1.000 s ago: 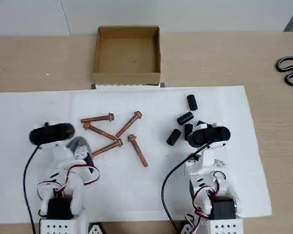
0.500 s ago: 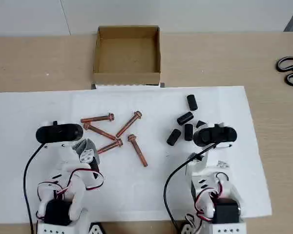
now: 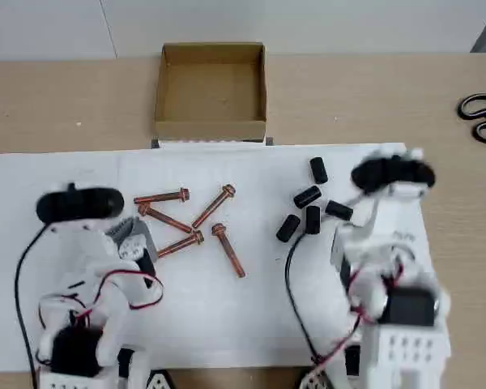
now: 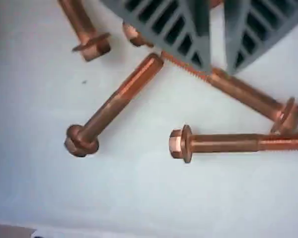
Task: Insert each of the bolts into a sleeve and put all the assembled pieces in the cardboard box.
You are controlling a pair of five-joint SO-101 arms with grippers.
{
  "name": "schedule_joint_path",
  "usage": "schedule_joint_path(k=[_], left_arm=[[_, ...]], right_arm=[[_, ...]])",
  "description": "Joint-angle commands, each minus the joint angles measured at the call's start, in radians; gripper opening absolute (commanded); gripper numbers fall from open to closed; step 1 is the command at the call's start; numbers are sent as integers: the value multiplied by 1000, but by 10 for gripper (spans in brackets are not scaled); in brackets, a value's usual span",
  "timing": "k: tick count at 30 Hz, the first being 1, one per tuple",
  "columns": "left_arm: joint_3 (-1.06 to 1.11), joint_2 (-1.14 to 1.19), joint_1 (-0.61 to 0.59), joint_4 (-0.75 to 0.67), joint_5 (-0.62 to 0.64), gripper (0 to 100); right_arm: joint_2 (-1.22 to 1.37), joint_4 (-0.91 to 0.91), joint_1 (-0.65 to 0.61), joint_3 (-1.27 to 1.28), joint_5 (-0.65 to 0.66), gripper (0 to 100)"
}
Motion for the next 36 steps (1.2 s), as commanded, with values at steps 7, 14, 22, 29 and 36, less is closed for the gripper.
schedule_joint_path(k=[7, 14, 22, 29, 36], left_arm=[[-407, 572, -2, 100, 0, 6], [-453, 888, -3, 34, -336, 6], [-309, 987, -3, -236, -439, 6], [-173, 991, 3, -394, -434, 7], [-139, 991, 6, -434, -434, 8]], right_arm=[[498, 206, -125, -571, -34, 4], [699, 206, -113, -606, 272, 4], [806, 194, 44, -600, 595, 72], [880, 148, 65, -600, 784, 140], [978, 62, 64, -600, 937, 151]])
